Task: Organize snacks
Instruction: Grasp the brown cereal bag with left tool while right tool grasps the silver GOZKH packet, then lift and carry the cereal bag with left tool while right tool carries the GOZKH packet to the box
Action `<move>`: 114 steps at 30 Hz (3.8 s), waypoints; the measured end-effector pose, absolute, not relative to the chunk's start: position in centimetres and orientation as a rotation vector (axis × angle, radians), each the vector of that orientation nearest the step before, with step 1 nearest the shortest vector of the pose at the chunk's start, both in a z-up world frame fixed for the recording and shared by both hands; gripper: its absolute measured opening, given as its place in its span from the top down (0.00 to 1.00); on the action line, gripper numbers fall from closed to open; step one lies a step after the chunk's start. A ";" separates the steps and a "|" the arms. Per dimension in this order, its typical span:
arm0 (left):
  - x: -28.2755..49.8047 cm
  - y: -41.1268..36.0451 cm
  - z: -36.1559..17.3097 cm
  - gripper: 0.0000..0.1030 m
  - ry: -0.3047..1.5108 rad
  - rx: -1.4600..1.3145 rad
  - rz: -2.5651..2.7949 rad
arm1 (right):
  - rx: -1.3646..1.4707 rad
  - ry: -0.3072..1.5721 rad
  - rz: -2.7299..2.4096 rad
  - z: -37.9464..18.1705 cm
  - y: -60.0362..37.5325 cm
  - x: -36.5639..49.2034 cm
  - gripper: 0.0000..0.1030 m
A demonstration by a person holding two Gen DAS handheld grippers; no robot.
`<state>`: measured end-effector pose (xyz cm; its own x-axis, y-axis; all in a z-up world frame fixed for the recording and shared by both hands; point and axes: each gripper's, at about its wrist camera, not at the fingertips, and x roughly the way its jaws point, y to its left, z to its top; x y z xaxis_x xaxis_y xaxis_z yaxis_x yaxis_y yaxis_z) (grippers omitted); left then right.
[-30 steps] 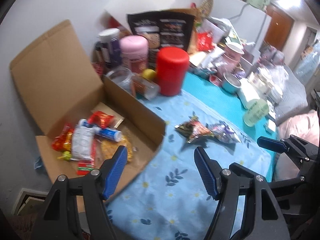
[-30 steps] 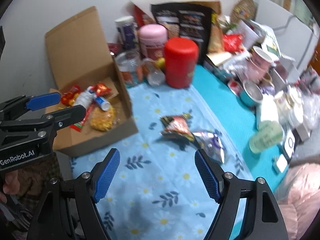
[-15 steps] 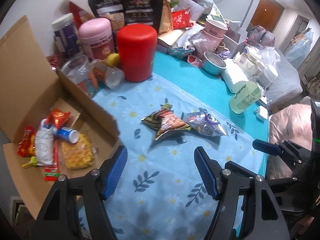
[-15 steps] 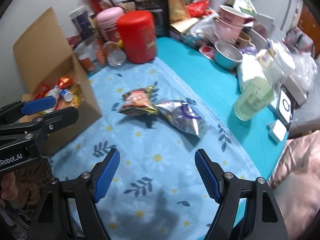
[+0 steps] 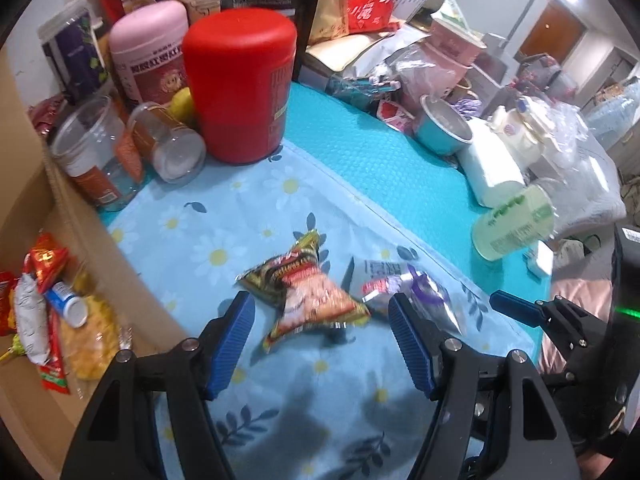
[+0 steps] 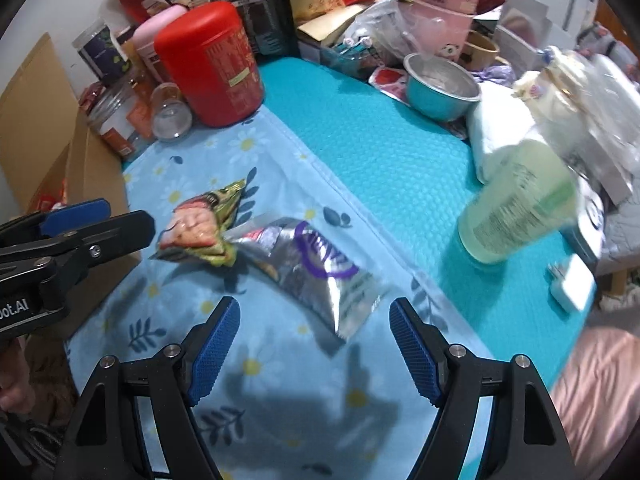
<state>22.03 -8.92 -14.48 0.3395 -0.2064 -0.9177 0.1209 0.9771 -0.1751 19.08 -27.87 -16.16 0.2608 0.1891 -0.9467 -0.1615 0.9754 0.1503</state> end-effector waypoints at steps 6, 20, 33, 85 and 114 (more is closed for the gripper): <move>24.1 -9.3 -17.8 0.33 1.266 -0.077 -0.172 | -0.009 1.301 0.282 -18.6 -27.7 21.3 0.24; 25.4 -8.8 -22.6 0.33 1.400 -0.142 -0.156 | -0.045 1.306 0.316 -20.8 -27.4 21.5 0.36; 23.4 -10.0 -21.6 0.51 1.380 -0.059 -0.197 | -0.095 1.360 0.309 -20.3 -26.7 18.9 0.57; 5.5 -5.0 -22.8 0.51 1.566 0.042 -0.317 | 0.058 1.549 0.432 -21.8 -22.7 5.6 0.69; 1.8 -9.9 -21.5 0.59 1.426 0.101 -0.282 | -0.035 1.475 0.509 -21.0 -18.7 -0.9 0.73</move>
<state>1.75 -9.87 -21.50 0.1175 -0.1316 -0.9843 0.2522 0.9626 -0.0986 -0.86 -18.70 -20.97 0.0103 0.3054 -0.9522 -0.3468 0.8942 0.2830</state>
